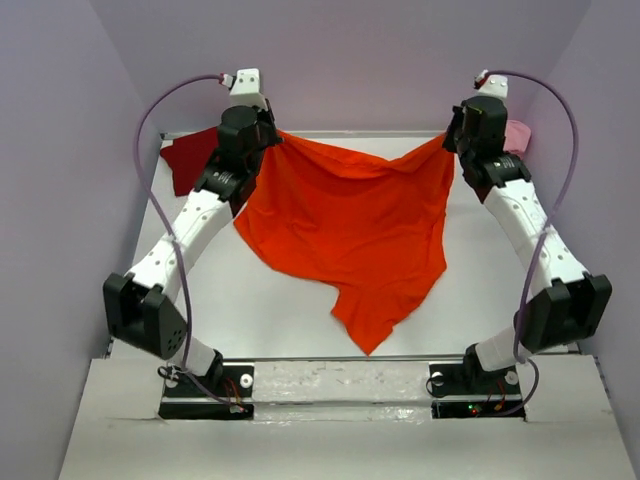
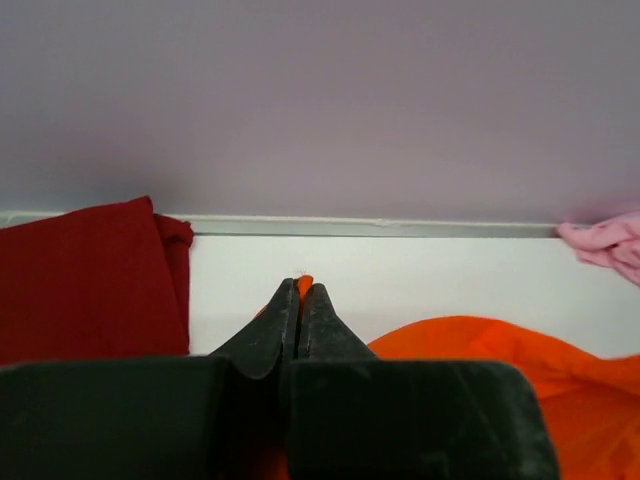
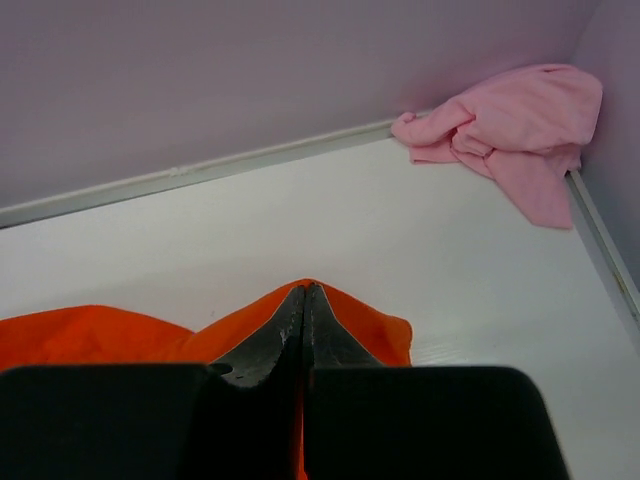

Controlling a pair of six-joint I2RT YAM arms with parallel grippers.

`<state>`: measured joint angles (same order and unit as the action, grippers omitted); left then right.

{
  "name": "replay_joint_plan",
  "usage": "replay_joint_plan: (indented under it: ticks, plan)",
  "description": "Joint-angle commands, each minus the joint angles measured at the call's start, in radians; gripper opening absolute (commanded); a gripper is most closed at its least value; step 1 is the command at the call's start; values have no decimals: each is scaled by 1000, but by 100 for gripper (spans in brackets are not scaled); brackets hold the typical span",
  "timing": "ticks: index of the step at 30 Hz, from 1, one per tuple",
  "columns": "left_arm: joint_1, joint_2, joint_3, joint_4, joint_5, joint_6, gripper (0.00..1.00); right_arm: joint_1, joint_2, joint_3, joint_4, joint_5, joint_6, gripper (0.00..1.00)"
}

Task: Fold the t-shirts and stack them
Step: Flatten the tshirt out

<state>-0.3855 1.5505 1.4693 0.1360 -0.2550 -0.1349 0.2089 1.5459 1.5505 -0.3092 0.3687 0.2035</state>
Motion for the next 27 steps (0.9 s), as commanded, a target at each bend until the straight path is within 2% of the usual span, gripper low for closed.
replay_joint_plan:
  ticks: [1, 5, 8, 9, 12, 13, 19, 23, 27]
  plan:
    - [-41, -324, -55, -6, -39, 11, 0, -5, -203, -35, -22, -30, 4, 0]
    - [-95, -579, -179, -79, -63, -15, 0, -5, -476, -115, -96, -73, 16, 0]
    - [-127, -743, -193, -168, -75, -35, 0, -5, -598, -121, -186, -85, 10, 0]
    - [-128, -801, -185, -193, -79, -46, 0, -5, -662, -98, -211, -83, 7, 0]
    - [-128, -855, -133, -265, -61, -84, 0, -5, -714, -24, -297, -68, -7, 0]
    - [-127, -863, -110, -297, -49, -98, 0, -5, -722, 46, -333, -65, -12, 0]
    - [-127, -746, 72, -357, -38, -127, 0, -5, -633, 284, -373, -13, -39, 0]
    - [-128, -612, 183, -375, -84, -106, 0, -5, -453, 436, -381, 26, -65, 0]
    - [-124, -486, 163, -302, -167, -88, 0, -5, -264, 514, -326, 59, -82, 0]
